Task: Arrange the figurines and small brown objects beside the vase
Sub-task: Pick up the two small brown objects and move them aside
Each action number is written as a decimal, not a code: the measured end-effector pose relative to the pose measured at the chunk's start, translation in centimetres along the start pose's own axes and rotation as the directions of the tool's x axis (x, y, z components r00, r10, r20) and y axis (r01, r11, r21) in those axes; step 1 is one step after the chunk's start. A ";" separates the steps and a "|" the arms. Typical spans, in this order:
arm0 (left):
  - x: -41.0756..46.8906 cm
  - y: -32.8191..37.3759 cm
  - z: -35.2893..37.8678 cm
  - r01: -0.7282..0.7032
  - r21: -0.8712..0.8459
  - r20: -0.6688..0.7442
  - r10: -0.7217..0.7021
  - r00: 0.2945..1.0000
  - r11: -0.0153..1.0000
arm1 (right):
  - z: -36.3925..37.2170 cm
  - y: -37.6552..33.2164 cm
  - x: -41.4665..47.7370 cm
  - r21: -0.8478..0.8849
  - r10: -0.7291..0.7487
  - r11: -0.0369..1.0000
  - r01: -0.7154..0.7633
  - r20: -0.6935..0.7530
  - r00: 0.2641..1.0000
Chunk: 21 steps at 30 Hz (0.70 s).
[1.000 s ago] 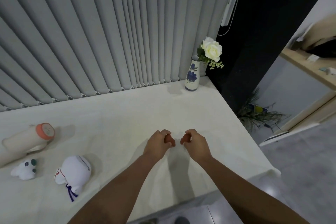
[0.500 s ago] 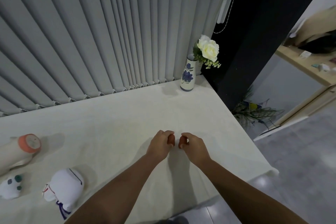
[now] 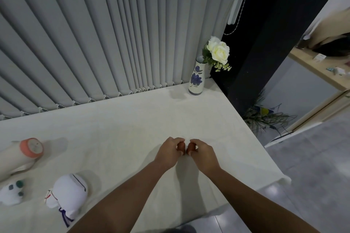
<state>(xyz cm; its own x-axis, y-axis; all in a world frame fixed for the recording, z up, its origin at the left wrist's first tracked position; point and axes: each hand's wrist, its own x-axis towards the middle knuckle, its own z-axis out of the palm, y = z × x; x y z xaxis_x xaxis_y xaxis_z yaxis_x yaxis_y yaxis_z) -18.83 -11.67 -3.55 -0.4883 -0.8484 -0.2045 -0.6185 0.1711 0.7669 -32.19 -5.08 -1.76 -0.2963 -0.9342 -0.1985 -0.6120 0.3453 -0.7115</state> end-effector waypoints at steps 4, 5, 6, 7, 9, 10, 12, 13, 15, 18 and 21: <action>0.0 -0.4 -0.1 -0.013 0.041 0.004 0.012 1.000 0.999 | -0.1 0.1 0.0 -0.060 -0.041 0.997 0.042 0.020 0.999; 0.1 -0.7 -0.1 -0.021 0.054 0.004 0.021 1.000 0.998 | -0.1 0.1 0.0 -0.075 -0.050 0.996 0.052 0.025 0.998; 0.1 -0.8 0.0 -0.025 0.057 0.000 0.025 1.000 0.998 | -0.1 0.1 0.0 -0.085 -0.056 0.995 0.058 0.032 0.998; 0.1 -0.7 0.0 -0.025 0.059 -0.003 0.025 1.000 0.998 | -0.2 0.1 0.1 -0.092 -0.057 0.994 0.060 0.040 0.998; -0.2 -0.1 0.0 -0.030 0.052 -0.009 0.031 0.999 0.998 | -0.3 0.1 0.1 -0.103 -0.057 0.993 0.062 0.054 0.997; -0.3 0.1 0.0 -0.032 0.047 -0.010 0.033 0.999 0.998 | -0.4 0.1 0.1 -0.107 -0.057 0.992 0.063 0.062 0.996; -0.5 0.3 0.1 -0.032 0.041 -0.011 0.032 0.999 0.999 | -0.6 0.1 0.1 -0.118 -0.061 0.991 0.070 0.080 0.995; -0.5 0.2 0.1 -0.021 0.040 -0.011 0.022 1.000 0.999 | -0.7 0.1 0.1 -0.122 -0.066 0.990 0.076 0.088 0.994; -0.7 0.0 0.1 -0.002 0.034 -0.013 0.003 1.000 0.999 | -0.7 0.1 0.1 -0.121 -0.073 0.989 0.084 0.097 0.993; -1.1 0.1 -0.1 0.015 0.047 -0.027 -0.013 1.000 0.999 | -0.9 0.1 0.1 -0.120 -0.071 0.989 0.083 0.101 0.992; -1.5 0.3 -0.5 0.007 0.077 -0.054 -0.003 0.999 0.997 | -1.0 0.1 0.0 -0.124 -0.078 0.988 0.091 0.108 0.991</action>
<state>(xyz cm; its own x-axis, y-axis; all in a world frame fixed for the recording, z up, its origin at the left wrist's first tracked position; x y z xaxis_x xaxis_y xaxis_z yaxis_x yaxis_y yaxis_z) -17.99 -10.56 -2.73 -0.4528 -0.8745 -0.1736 -0.6676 0.2035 0.7162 -32.94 -4.95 -1.15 -0.1669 -0.9625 -0.2138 -0.7229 0.2670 -0.6373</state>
